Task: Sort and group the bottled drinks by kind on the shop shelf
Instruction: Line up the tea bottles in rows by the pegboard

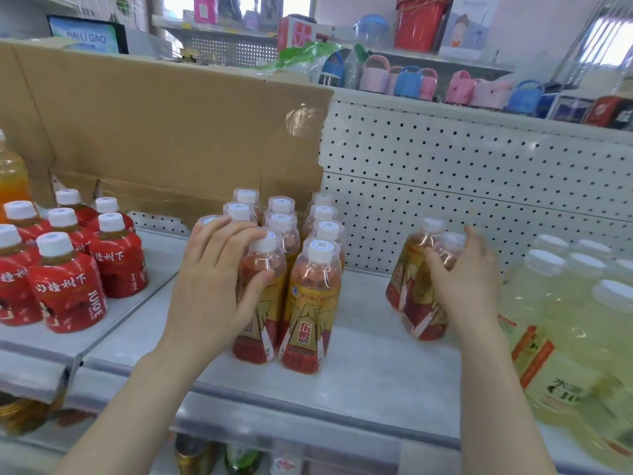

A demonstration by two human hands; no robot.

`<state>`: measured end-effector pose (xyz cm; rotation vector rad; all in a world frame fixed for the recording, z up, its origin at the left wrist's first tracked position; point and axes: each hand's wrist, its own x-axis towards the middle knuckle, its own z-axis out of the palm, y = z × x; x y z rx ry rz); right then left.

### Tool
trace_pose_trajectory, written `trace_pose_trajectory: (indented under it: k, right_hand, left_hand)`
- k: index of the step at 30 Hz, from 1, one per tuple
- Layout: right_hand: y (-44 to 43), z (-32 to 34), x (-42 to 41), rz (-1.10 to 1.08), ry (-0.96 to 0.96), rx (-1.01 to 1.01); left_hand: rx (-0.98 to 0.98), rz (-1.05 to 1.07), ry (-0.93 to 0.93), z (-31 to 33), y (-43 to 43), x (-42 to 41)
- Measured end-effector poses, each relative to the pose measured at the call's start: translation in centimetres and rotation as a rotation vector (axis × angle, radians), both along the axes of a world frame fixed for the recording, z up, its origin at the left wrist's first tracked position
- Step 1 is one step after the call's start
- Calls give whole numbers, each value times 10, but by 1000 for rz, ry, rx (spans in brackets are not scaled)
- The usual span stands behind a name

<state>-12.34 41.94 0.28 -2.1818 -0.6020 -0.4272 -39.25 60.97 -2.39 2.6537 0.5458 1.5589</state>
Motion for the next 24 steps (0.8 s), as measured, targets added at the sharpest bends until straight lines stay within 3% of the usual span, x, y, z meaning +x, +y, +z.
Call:
trace_pose_trajectory:
  k: [2, 6, 9, 12, 15, 19, 24]
  right_hand:
    - [-6, -5, -2, 90, 98, 36]
    - [-18, -3, -19, 183, 33, -17]
    - [-23, -5, -34, 255, 9, -31]
    - [-27, -2, -44, 319, -17, -32]
    - [-35, 6, -45, 372, -8, -59]
    - [-40, 10, -44, 414, 26, -72]
    - [-32, -4, -50, 416, 10, 2]
  left_hand:
    - [-19, -2, -17, -2, -4, 1]
    - [-19, 42, -176, -3, -39, 8]
    - [33, -99, -240, -7, -82, 27]
    - [-189, -309, -53, -20, -121, 57]
    - [-482, -357, 146, -34, -140, 91]
    - [-720, -386, 144, -29, -141, 119]
    - [-578, -295, 225, -27, -139, 107]
